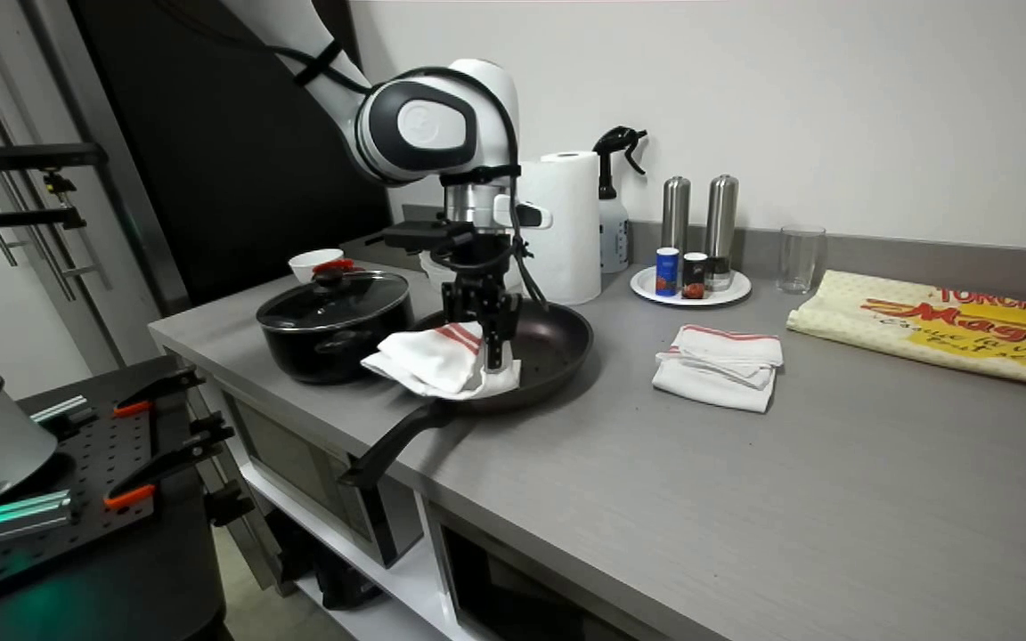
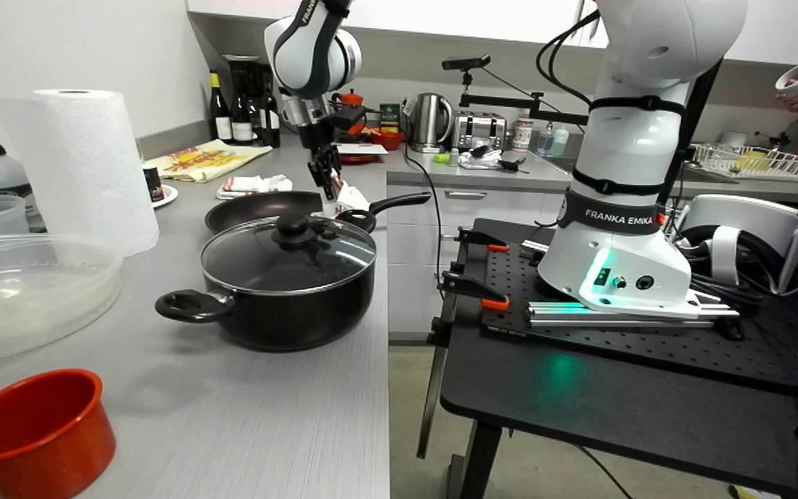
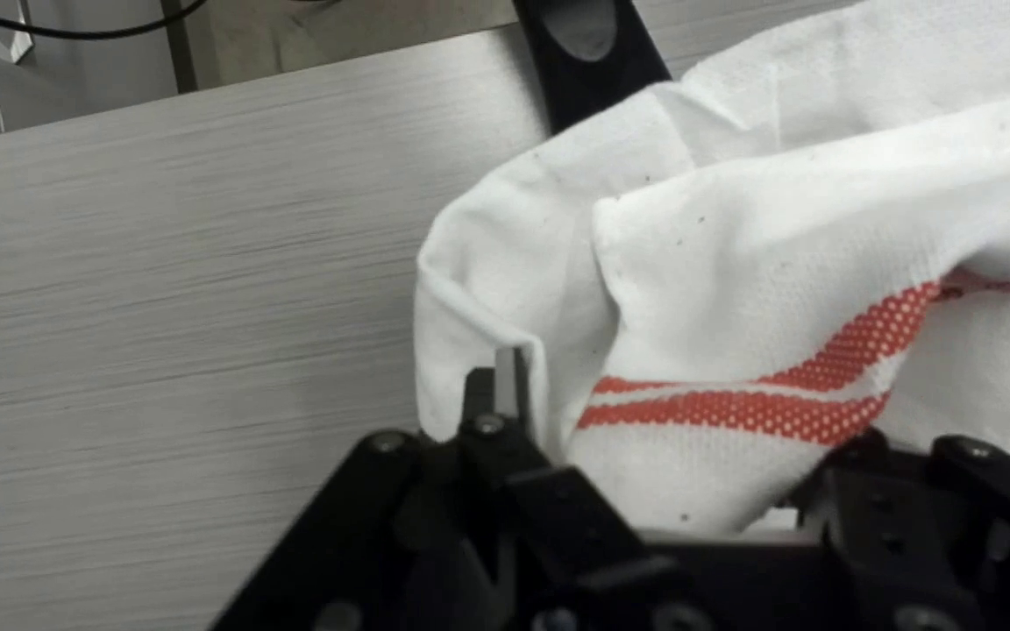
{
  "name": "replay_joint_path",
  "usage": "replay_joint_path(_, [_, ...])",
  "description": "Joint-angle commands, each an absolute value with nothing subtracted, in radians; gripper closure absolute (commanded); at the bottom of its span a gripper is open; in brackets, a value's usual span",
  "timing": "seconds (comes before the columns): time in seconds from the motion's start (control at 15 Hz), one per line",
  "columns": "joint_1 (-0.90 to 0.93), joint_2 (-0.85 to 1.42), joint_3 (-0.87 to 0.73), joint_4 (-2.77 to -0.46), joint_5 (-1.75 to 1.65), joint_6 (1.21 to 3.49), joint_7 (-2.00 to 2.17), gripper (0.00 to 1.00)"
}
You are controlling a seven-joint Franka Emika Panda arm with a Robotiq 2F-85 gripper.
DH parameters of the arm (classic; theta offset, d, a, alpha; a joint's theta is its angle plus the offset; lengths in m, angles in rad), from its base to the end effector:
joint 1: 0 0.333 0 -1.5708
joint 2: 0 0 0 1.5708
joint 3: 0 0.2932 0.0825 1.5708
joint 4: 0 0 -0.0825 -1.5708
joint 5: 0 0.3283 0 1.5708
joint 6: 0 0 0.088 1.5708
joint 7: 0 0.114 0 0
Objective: Use the towel to wipe the pan
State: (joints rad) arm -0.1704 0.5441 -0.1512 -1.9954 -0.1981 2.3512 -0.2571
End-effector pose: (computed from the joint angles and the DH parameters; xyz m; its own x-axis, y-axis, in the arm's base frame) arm 0.5138 -0.1744 0.1925 0.9668 0.0835 -0.2416 0.1178 -0.9843 0.1313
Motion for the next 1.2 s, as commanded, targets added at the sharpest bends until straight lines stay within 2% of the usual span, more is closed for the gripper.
replay_joint_path(0.0, [-0.181,0.560,-0.131,-1.998,-0.215,2.379,-0.289,0.71])
replay_joint_path(0.27, [-0.179,0.573,-0.115,-1.994,-0.215,2.384,-0.314,1.00])
replay_joint_path(1.13, [-0.168,0.792,-0.069,-1.864,-0.274,2.498,-0.425,0.98])
